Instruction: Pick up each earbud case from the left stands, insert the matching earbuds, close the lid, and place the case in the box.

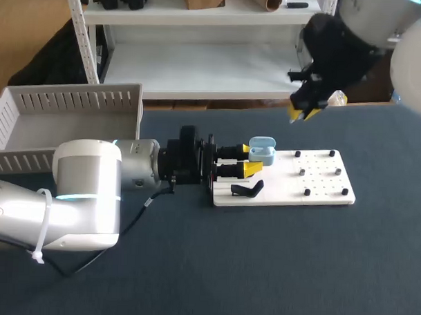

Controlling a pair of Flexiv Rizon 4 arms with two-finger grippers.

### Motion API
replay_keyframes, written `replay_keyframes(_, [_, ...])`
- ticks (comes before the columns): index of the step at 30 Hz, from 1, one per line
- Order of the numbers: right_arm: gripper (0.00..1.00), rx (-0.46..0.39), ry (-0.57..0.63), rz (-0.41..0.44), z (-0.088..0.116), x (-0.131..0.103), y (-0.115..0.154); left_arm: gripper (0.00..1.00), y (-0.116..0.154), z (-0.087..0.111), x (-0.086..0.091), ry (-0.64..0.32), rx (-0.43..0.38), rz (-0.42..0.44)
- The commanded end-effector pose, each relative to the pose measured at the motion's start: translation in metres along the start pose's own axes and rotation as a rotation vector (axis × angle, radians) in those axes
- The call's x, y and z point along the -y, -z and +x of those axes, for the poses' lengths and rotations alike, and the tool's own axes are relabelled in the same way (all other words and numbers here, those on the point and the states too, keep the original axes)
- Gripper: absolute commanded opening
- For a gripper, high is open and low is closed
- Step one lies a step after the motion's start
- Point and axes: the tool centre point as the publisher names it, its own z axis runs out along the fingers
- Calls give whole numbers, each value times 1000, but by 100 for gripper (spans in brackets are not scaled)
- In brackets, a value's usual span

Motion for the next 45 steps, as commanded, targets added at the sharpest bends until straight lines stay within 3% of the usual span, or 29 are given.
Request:
replay_keyframes(1, [0,-2,36,7,4,-13,-9,0,0,1,0,-2,4,0])
replay_keyframes(14, [0,-63,107,-25,3,-42,-34,0,0,1,0,-2,4,0])
replay_keyframes(32, [0,-86,116,73,6,-50,-53,0,0,1,0,-2,4,0])
replay_keyframes(45, [0,-102,100,95,3,-46,-62,0,0,1,0,-2,4,0])
